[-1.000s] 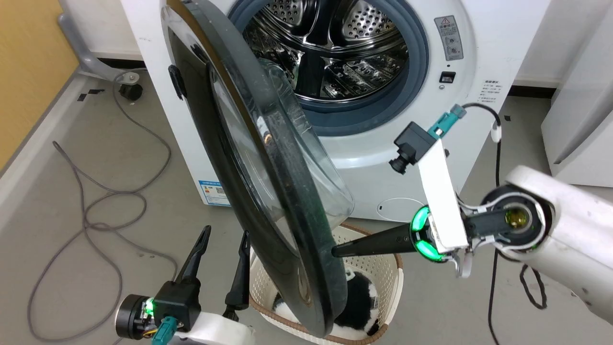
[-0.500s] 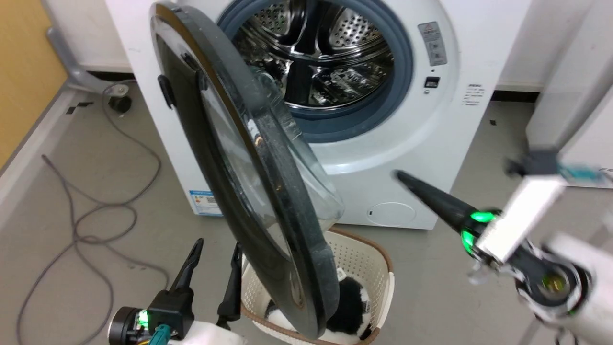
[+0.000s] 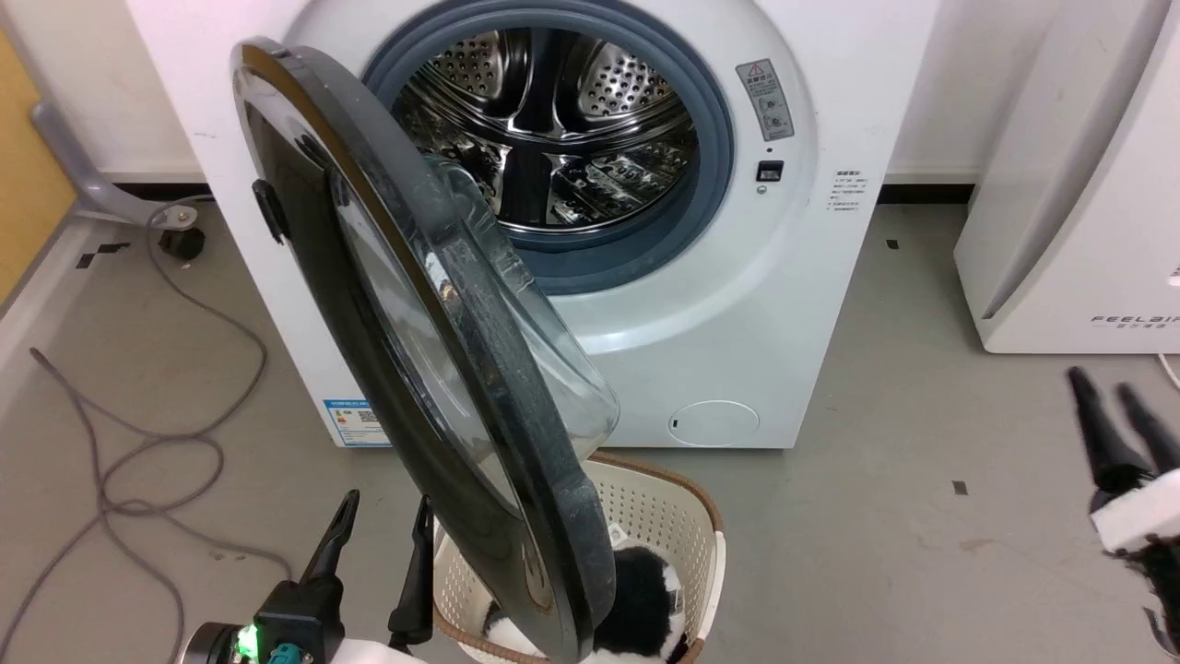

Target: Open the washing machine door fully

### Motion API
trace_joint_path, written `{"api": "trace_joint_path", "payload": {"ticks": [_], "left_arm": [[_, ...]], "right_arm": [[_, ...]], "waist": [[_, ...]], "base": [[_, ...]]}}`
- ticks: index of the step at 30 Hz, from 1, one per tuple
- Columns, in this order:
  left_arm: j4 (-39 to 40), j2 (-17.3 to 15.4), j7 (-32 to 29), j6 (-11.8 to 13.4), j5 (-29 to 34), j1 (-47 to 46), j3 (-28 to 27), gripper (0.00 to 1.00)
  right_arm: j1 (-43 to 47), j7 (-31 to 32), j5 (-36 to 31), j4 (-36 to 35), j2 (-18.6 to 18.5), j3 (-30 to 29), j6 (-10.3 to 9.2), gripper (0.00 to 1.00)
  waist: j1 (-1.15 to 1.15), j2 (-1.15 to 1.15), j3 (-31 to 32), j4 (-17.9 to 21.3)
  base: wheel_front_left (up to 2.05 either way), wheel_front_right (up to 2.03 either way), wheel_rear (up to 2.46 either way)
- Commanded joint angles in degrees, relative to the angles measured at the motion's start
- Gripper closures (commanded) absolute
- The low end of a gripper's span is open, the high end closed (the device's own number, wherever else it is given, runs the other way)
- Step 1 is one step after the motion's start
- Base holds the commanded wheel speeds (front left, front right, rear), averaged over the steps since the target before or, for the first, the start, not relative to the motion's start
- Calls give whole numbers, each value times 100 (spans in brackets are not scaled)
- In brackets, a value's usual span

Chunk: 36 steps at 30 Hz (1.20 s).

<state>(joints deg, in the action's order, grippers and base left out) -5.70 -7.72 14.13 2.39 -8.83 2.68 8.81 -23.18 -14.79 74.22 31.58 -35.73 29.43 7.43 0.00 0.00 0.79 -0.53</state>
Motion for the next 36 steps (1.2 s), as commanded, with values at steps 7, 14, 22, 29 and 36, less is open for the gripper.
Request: {"api": "trace_joint_path", "payload": {"ticks": [7,14,22,29,36], "left_arm": [[21,-38,-10,60,-93,62,-47,0],[4,-58,2,80,-140,-89,-67,0],[-83,-56,25,83,-194,-161,-58,0],[-113,-32,34,38,-336,-146,-60,100],[74,20,12,16,-535,-108,-91,100]], "right_arm": [[1441,-20,-5022,-1522,1678,-3329,6,0],[2578,718,-7125,-3913,3171,-3429,6,0],[3236,1044,-6902,-3984,3282,-3165,6,0],[3264,946,-6689,-3768,3284,-3179,6,0],[3194,924,-6688,-3688,3285,-3188,6,0]], "waist": [[0,0,-71,100],[0,0,-237,99],[0,0,-238,94],[0,0,-254,108],[0,0,-271,90]], "base": [[0,0,0],[0,0,0],[0,0,0],[0,0,0],[0,0,0]]}}
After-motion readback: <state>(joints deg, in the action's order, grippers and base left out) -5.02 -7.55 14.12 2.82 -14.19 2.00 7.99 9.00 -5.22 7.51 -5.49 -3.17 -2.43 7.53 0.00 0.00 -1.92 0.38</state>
